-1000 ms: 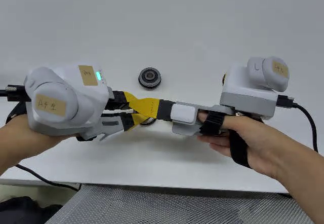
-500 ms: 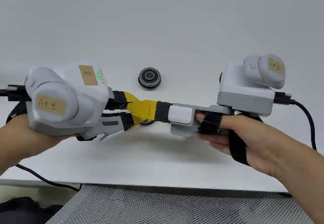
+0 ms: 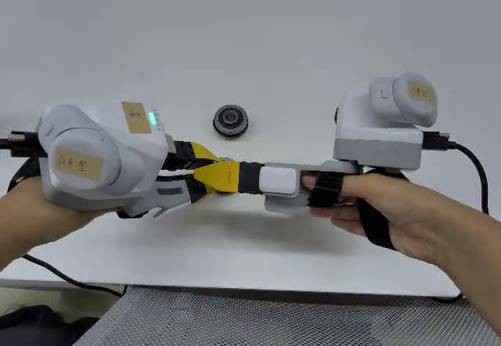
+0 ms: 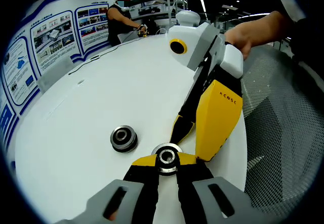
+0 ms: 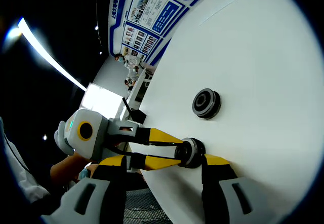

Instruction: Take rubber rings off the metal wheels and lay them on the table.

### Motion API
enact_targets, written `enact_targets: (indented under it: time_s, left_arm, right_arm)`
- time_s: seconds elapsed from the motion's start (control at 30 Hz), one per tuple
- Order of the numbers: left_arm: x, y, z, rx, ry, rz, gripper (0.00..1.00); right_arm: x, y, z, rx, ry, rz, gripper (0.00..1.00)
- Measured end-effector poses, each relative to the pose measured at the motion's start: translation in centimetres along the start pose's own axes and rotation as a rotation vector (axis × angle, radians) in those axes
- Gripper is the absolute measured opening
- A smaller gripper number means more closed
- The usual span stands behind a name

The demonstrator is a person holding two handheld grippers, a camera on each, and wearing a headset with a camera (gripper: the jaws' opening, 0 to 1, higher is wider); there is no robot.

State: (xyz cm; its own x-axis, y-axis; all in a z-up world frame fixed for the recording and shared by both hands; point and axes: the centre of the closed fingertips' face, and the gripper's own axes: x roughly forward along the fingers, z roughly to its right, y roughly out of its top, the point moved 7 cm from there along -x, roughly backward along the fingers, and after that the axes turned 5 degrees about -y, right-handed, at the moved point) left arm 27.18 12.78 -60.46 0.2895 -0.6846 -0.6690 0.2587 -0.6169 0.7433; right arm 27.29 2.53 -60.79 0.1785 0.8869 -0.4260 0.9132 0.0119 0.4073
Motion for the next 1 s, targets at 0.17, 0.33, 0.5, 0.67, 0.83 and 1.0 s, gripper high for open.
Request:
enact_targets:
  time_s: [0.17,0.33,0.5,0.67,0.83,1.0]
  left_arm:
    - [-0.01,0.01,-0.01,0.0,-0.001,0.0,0.12]
    - [-0.02,0.01,-0.04,0.001,-0.002,-0.001,0.12]
    - [-0.01,0.01,-0.1,0.001,-0.003,-0.004,0.13]
    - [0.01,-0.02,-0.14,0.001,-0.002,-0.004,0.13]
    - [0.04,-0.04,-0.15,0.001,-0.002,-0.004,0.13]
    - [0.07,-0.07,-0.17,0.002,-0.003,-0.005,0.13]
  right_arm:
    - [-0.07,-0.24,-0.08,0.003,0.007,0.015,0.62]
    - [-0.2,-0.29,0.11,0.028,0.026,0.037,0.61]
    - [-0.26,-0.16,-0.01,0.031,0.039,0.048,0.57]
    - [-0.34,-0.12,0.01,0.038,0.044,0.049,0.58]
    - [-0.49,-0.17,0.01,0.04,0.046,0.053,0.58]
    - [-0.6,-0.15,0.13,0.05,0.048,0.061,0.57]
